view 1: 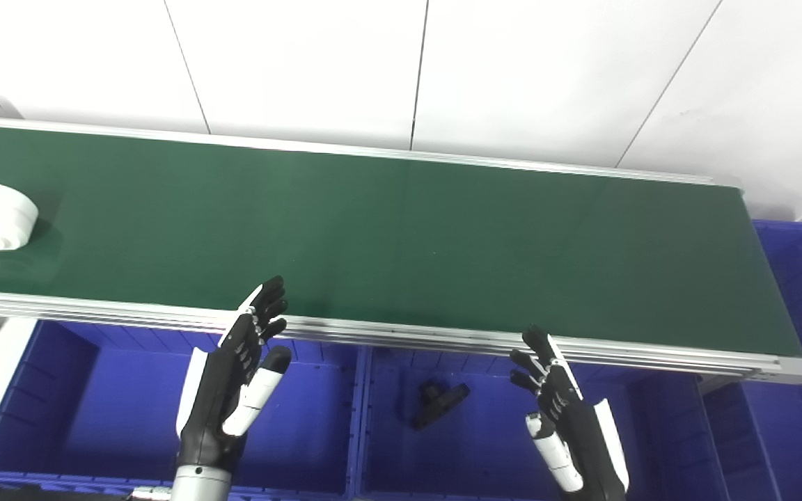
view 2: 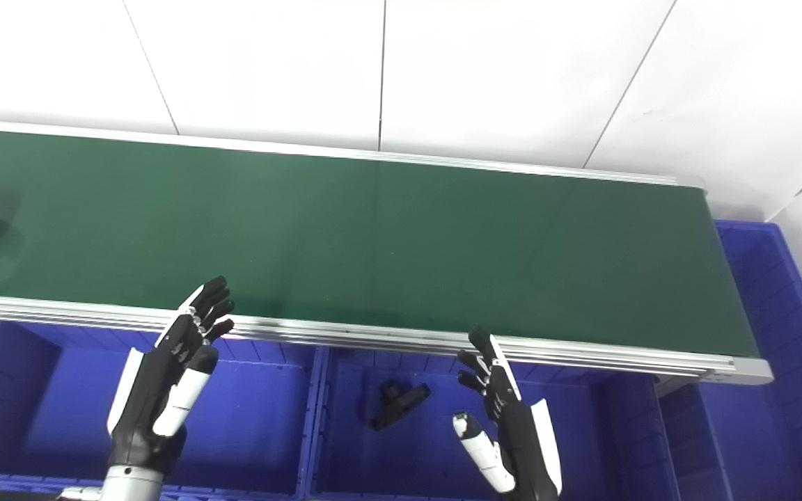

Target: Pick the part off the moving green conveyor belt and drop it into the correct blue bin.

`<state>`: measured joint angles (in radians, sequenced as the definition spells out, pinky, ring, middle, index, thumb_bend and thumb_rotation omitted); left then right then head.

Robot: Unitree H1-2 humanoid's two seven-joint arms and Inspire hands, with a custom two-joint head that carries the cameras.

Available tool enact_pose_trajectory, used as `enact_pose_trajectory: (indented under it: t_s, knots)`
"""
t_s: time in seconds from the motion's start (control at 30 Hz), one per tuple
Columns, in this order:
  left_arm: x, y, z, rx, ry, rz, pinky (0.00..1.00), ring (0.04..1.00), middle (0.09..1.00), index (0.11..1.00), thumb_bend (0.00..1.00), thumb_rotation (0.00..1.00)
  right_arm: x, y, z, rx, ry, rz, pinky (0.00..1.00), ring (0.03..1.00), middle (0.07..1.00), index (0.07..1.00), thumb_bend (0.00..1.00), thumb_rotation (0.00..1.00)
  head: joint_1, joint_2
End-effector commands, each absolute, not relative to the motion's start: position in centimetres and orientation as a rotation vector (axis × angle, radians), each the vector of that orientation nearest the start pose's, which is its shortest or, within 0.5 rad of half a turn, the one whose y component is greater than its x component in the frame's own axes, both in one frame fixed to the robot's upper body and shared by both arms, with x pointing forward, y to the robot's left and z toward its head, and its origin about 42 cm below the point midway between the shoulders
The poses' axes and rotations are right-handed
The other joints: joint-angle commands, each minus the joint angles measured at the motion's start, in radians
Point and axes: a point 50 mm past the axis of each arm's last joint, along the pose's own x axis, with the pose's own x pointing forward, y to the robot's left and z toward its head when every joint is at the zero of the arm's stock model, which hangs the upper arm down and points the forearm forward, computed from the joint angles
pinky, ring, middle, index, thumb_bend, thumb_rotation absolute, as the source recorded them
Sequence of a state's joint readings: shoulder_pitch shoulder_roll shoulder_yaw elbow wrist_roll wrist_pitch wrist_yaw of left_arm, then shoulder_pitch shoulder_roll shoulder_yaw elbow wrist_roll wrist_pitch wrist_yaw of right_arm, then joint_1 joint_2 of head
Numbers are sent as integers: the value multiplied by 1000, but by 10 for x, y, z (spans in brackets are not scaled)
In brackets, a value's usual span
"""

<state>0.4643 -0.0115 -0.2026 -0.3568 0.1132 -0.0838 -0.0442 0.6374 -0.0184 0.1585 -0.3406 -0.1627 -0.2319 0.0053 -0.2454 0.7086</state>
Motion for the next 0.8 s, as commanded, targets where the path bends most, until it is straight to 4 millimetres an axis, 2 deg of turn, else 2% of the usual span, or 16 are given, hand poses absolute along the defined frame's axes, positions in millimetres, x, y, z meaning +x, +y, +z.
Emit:
enact_pose_trajectory:
  t_s: [0.0,0.03,0.1,0.27,0.47,0.77]
  knots:
    - [140,176,119,44,-70,-124,859,896,912,889,560,818,82,-196,106,-125,-11,27,823,882,948,956,835,882,0,1]
    - [141,176,120,41,-73,-124,857,896,912,889,558,818,83,-195,107,-124,-11,25,824,881,948,956,831,881,-25,20]
    - [142,179,122,33,-76,-126,865,899,917,895,549,823,83,-192,110,-120,-12,20,821,881,945,951,816,874,-54,30]
    - [143,185,125,20,-71,-132,884,908,930,906,522,835,83,-183,113,-115,-19,12,828,885,953,954,816,872,-96,38]
    - [142,188,128,24,-64,-136,891,913,939,914,518,848,83,-176,115,-120,-19,12,852,895,962,960,819,900,-99,48]
    - [143,188,129,16,-52,-143,906,928,947,908,501,780,83,-175,115,-114,-21,9,867,902,970,972,809,914,-84,51]
